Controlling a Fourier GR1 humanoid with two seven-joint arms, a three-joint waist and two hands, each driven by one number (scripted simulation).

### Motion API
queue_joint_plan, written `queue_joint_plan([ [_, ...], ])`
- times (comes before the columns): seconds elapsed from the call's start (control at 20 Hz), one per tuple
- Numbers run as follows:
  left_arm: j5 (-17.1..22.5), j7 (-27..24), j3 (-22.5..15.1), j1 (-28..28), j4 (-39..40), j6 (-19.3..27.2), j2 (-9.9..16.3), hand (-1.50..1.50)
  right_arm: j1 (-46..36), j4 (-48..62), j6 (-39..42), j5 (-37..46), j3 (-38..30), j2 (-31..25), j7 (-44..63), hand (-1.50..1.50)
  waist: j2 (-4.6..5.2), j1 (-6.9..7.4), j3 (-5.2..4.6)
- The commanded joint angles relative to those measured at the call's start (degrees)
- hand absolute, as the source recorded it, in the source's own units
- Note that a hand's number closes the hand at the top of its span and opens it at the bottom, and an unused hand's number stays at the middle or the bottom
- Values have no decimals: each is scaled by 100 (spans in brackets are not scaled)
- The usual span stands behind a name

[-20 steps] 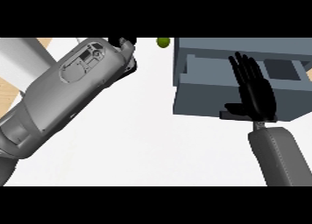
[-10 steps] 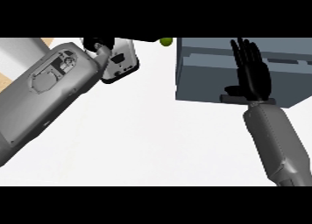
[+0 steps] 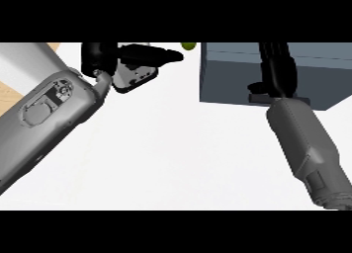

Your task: Pick up the can, place it into the drawer and close the drawer

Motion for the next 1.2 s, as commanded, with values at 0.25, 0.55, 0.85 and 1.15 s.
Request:
queue_joint_plan([
  [0.25,-100,-139,105,734,-721,-95,227,-150,-1138,1224,-155,22,-307,-93,181,-150,115,141,46],
  [0.55,-248,-193,85,962,-751,-115,259,-150,-1507,1489,-145,-39,-433,-199,124,-150,151,146,48],
  [0.85,-346,-227,134,1124,-931,-58,296,-150,-1737,1493,-49,-459,-756,9,-284,-150,153,158,56],
  [1.15,-309,-197,202,1373,-1186,-173,494,-150,-1864,1270,326,-1430,-1499,185,-1147,-150,102,131,62],
])
